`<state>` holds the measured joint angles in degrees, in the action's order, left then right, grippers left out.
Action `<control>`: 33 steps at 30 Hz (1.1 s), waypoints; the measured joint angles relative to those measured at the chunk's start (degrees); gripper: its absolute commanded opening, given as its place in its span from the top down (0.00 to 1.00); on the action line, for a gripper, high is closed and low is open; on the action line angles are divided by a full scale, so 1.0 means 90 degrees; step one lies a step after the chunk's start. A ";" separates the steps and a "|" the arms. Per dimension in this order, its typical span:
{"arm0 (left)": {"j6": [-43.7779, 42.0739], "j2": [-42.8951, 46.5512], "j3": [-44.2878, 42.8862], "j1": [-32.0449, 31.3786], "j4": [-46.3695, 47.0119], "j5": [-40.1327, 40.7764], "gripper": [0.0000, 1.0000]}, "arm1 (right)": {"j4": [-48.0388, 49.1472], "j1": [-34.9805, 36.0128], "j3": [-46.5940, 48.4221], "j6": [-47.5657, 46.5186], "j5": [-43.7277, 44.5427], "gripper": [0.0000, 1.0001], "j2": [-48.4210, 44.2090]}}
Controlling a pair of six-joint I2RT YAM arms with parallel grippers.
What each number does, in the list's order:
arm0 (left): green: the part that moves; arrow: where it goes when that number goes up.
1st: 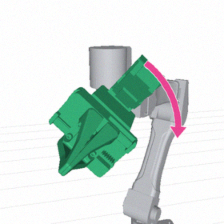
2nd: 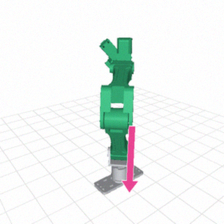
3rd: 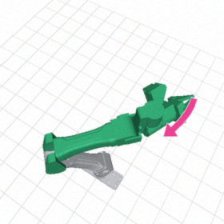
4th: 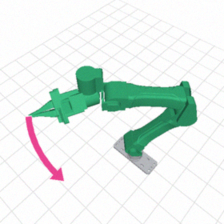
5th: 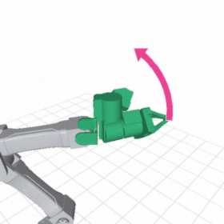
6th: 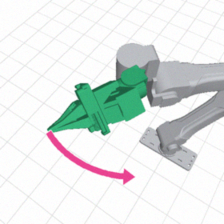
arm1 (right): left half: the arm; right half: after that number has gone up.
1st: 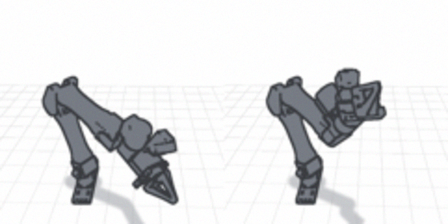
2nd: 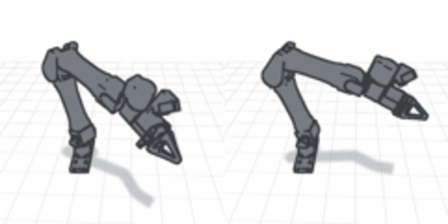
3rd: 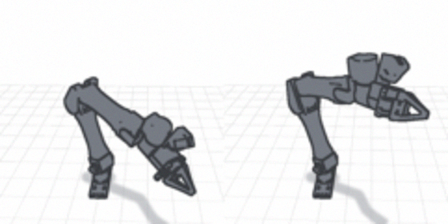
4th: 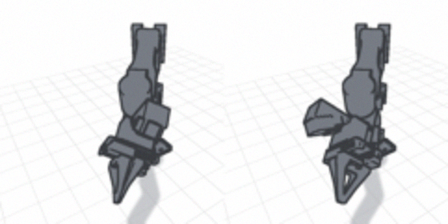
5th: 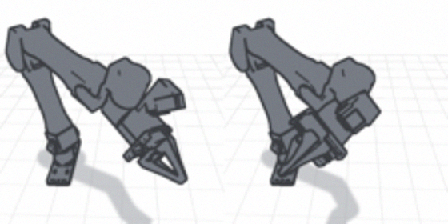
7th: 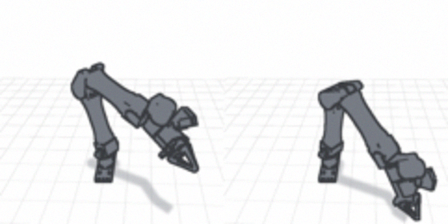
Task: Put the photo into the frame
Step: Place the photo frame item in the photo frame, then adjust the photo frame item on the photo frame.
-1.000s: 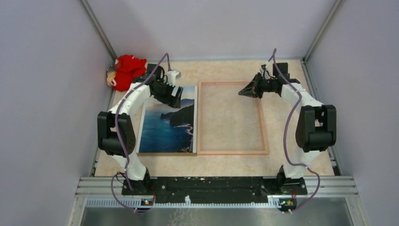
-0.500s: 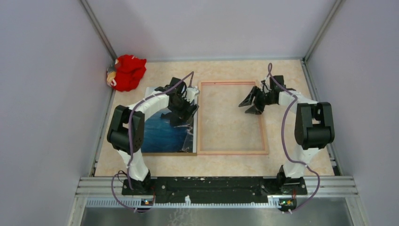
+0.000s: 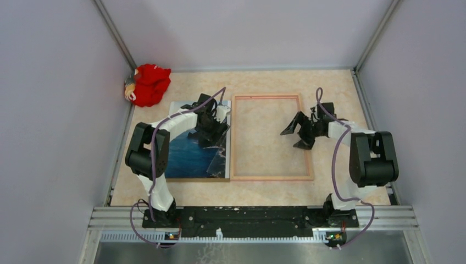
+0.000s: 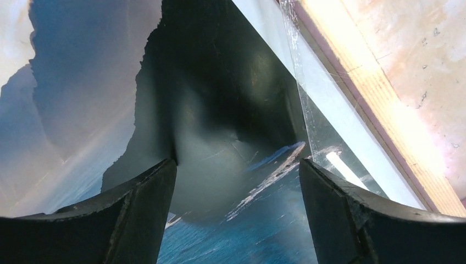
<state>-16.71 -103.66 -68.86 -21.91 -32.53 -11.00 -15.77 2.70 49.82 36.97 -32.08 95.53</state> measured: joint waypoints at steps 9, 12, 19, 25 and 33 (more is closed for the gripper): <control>-0.0002 0.0000 0.0051 0.0000 0.0005 0.0019 0.14 | -0.0515 0.0102 -0.0750 -0.0027 0.1015 0.01 -0.1219; -0.0002 0.0000 0.0051 0.0000 0.0005 0.0017 0.14 | -0.0583 0.0284 -0.1166 0.0039 0.1234 0.01 -0.1710; 0.0000 0.0000 0.0051 0.0000 0.0005 0.0019 0.15 | -0.0372 0.0933 -0.1654 0.0418 0.1350 0.04 -0.2171; 0.0000 0.0000 0.0051 0.0000 0.0005 0.0019 0.15 | 0.0665 0.1185 -0.2246 0.1103 0.1073 0.12 -0.2395; 0.0000 0.0000 0.0051 -0.0032 0.0005 0.0024 0.15 | 0.1763 0.1302 -0.2953 0.1719 0.1093 0.21 -0.2810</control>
<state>-16.71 -103.66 -68.40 -22.20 -32.49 -10.79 0.10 14.41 23.24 52.45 -22.24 70.24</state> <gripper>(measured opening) 0.853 0.849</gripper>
